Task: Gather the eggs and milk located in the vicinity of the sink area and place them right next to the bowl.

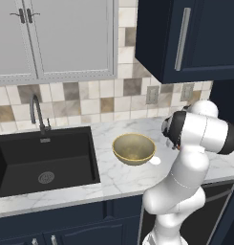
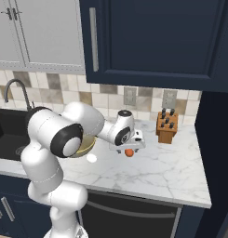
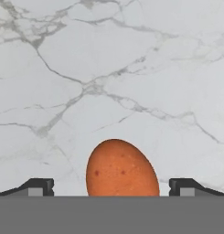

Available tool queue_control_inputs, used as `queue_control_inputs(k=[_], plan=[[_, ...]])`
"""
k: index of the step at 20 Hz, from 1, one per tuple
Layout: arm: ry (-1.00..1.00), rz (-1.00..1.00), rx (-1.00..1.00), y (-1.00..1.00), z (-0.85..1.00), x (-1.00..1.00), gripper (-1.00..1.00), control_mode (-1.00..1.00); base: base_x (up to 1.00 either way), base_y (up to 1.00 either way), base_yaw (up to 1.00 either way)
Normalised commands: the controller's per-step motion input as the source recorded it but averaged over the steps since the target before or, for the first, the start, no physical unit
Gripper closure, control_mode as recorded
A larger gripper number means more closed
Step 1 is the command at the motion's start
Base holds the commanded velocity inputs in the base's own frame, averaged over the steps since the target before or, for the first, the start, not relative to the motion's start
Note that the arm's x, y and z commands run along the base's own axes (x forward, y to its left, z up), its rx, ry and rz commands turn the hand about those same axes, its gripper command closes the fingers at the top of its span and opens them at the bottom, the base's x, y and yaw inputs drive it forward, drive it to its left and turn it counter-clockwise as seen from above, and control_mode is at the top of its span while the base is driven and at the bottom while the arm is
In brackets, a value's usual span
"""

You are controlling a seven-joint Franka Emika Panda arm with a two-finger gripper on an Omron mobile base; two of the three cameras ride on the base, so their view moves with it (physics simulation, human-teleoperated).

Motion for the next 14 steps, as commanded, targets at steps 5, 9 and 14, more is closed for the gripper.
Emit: queue_control_inputs(k=[5,9,14], plan=[[0.01,-0.05,0.0,-0.07,-0.16,0.0,-1.0,-1.0,0.0,0.0,0.0],[0.0,0.0,0.0,0.0,0.0,0.0,-1.0,-1.0,0.0,0.0,0.0],[0.0,0.0,0.0,0.0,0.0,0.0,1.0,-1.0,0.0,0.0,0.0]])
